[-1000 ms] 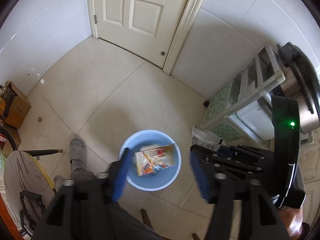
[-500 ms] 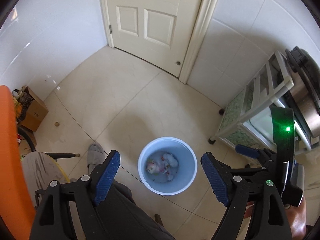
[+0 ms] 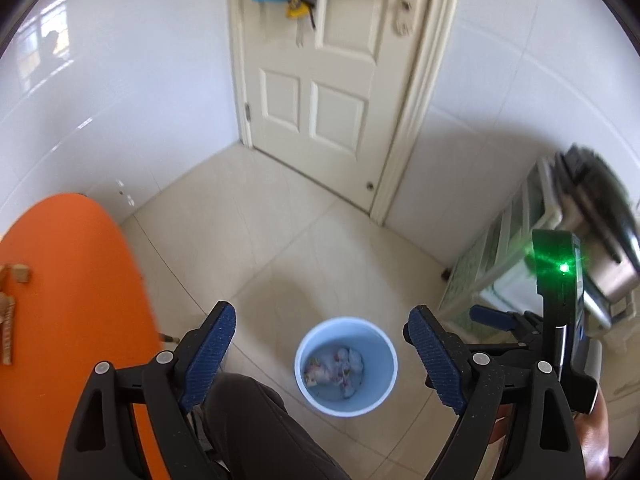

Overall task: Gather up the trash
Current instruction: 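Move both grippers back to the trash pile on the orange table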

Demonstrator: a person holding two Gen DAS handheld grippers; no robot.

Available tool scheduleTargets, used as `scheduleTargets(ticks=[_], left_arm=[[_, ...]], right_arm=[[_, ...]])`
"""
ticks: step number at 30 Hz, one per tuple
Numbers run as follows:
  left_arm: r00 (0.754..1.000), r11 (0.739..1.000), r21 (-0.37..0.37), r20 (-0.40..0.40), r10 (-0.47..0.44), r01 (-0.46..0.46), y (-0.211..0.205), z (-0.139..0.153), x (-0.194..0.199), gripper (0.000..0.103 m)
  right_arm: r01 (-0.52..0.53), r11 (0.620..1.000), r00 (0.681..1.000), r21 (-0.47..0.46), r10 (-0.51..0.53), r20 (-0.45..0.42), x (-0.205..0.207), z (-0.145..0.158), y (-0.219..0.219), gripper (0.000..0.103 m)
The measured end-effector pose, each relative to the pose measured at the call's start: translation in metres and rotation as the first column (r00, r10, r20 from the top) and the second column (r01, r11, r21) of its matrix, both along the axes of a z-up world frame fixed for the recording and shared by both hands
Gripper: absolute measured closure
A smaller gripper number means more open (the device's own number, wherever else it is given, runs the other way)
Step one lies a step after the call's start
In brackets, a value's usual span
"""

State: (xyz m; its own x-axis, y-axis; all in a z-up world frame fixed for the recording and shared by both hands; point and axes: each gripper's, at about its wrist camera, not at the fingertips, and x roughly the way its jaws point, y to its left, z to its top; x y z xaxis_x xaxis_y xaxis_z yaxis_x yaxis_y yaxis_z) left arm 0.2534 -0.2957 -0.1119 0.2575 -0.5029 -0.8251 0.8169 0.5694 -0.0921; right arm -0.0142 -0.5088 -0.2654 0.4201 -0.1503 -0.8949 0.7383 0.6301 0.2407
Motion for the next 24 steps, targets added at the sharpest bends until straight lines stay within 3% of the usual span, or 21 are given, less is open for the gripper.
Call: scheduleTargets(ticks=[7,12,17,24], left_arm=[[0.991,0.988,-0.131,0.089,0.095,-0.083,0.077,0.054,0.000,0.011],[0.973,0.971,-0.182,0.142,0.180,-0.153,0.119,0.078,-0.006,0.009],[0.939,0.939,-0.238,0.181,0.294,-0.248,0.169,0.096,-0.011,0.005],[0.863,0.875,-0.298,0.224,0.453,-0.382,0.240,0.119,-0.037,0.004]], right_arm=[[-0.058,0.995,0.994,-0.084,0.065,0.085,0.027,0.060,0.030,0.000],[-0.127,0.981,0.979,-0.144,0.147,0.141,0.057,0.101,0.062,0.000],[-0.190,0.962,0.955,-0.197,0.228,0.191,0.085,0.136,0.097,0.000],[-0.271,0.916,0.899,-0.296,0.351,0.262,0.123,0.186,0.153,0.000]])
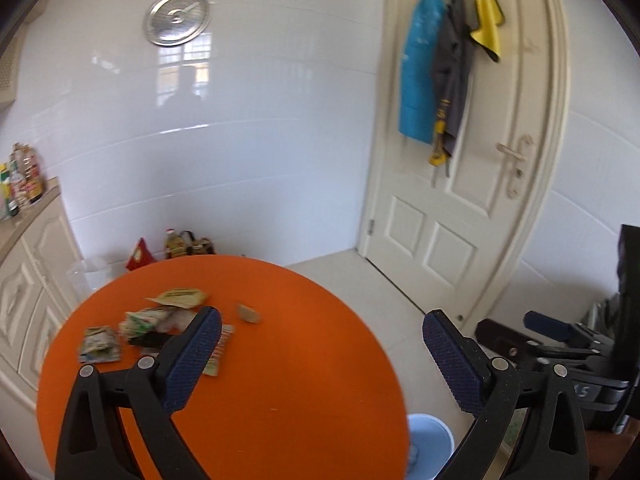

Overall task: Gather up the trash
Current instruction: 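Move both grippers back to the trash pile on the orange table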

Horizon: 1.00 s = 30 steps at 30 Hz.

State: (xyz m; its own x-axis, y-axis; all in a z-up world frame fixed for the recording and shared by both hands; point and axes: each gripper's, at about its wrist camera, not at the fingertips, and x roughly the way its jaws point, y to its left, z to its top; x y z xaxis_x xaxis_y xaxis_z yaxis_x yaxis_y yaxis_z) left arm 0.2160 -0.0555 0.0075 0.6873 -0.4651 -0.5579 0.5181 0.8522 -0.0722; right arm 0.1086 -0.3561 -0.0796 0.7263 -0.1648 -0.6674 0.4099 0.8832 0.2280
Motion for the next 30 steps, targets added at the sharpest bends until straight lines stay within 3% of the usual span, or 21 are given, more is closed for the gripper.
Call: scheduleTargets(ticks=[6,14,25,30], left_arm=[[0.992,0.992,-0.027,0.029,0.121,-0.120,0.053,0.015,-0.025,0.004],[0.961,0.963,-0.053,0.068,0.269,-0.265,0.096,0.020,-0.045,0.004],[0.912,0.913,-0.072,0.066,0.405,-0.401,0.159,0.022,-0.063,0.003],[0.890,0.891,-0.060,0.058,0.453,-0.450,0.177,0.015,-0.061,0.003]], right_arm=[[-0.096,0.994,0.992,-0.060,0.100,0.071,0.028,0.033,0.048,0.000],[-0.214,0.965,0.962,-0.151,0.236,0.139,0.056,0.064,0.113,0.000],[-0.322,0.920,0.914,-0.225,0.364,0.181,0.075,0.076,0.184,0.000],[-0.355,0.904,0.904,-0.239,0.397,0.159,0.087,0.071,0.202,0.000]])
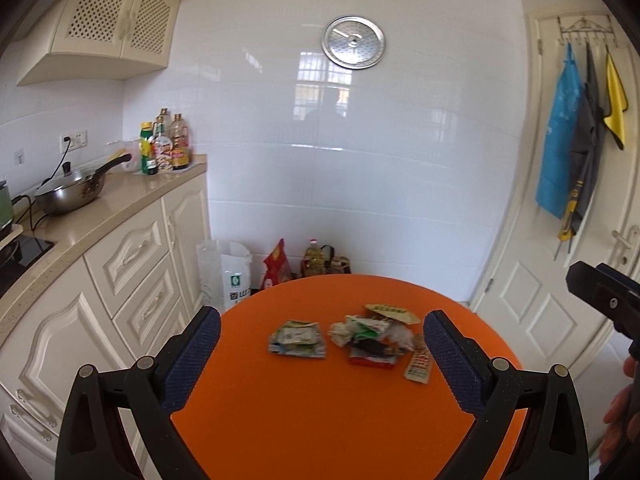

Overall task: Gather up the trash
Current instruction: 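Move both grippers back to the trash pile on the orange table, then grasp the folded green-white carton with the left gripper while the right grasps a brown lump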

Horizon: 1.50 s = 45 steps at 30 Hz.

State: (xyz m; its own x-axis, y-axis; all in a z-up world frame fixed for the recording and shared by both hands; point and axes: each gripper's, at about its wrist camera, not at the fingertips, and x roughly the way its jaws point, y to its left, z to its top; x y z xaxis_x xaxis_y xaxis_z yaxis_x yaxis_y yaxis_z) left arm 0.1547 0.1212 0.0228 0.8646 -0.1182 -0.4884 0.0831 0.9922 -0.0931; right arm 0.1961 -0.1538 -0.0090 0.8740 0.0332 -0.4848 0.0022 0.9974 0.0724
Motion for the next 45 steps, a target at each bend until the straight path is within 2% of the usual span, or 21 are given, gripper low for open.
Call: scheduleTargets(ticks=[7,11,17,24,28,33,35,37,45], left_arm=[[0.996,1.000,0.008,-0.081,0.026,-0.026,0.008,-0.026,0.034,0.003],[0.991,0.999,0.019,-0.131,0.029,-0.027,-0.002,-0.039,0.081,0.003],[0.973,0.999,0.039,-0.230,0.021,-0.013,-0.018,-0.073,0.168,0.003],[0.934,0.999,0.049,-0.357,0.004,0.014,-0.056,-0.126,0.279,0.003],[0.912,0.996,0.087,-0.411,0.018,0.020,-0.079,-0.156,0.331,0.003],[0.902,0.993,0.114,-0.431,0.030,0.022,-0.097,-0.173,0.374,0.005],[0.907,0.995,0.095,-0.421,0.022,0.020,-0.100,-0.172,0.385,0.020],[0.912,0.997,0.079,-0.410,0.017,0.017,-0.103,-0.171,0.394,0.024],[0.917,0.998,0.053,-0.399,-0.012,0.036,-0.118,-0.171,0.430,0.025]], right_arm=[[-0.012,1.000,0.994,-0.007,0.012,-0.107,0.036,-0.032,0.002,0.000],[-0.012,1.000,0.984,-0.009,0.010,-0.175,0.058,-0.057,0.001,0.000],[0.011,1.000,0.962,0.000,-0.011,-0.272,0.092,-0.098,-0.010,0.000],[0.034,0.999,0.931,0.012,-0.028,-0.363,0.127,-0.143,-0.024,0.000],[0.046,0.999,0.918,0.026,-0.032,-0.395,0.142,-0.161,-0.033,0.000],[0.051,0.998,0.908,0.043,-0.028,-0.418,0.153,-0.176,-0.041,0.000],[0.048,0.998,0.906,0.049,-0.023,-0.424,0.154,-0.180,-0.044,0.000],[0.052,0.997,0.903,0.057,-0.022,-0.428,0.156,-0.184,-0.046,0.000],[0.093,0.992,0.896,0.080,-0.048,-0.442,0.158,-0.198,-0.070,0.000]])
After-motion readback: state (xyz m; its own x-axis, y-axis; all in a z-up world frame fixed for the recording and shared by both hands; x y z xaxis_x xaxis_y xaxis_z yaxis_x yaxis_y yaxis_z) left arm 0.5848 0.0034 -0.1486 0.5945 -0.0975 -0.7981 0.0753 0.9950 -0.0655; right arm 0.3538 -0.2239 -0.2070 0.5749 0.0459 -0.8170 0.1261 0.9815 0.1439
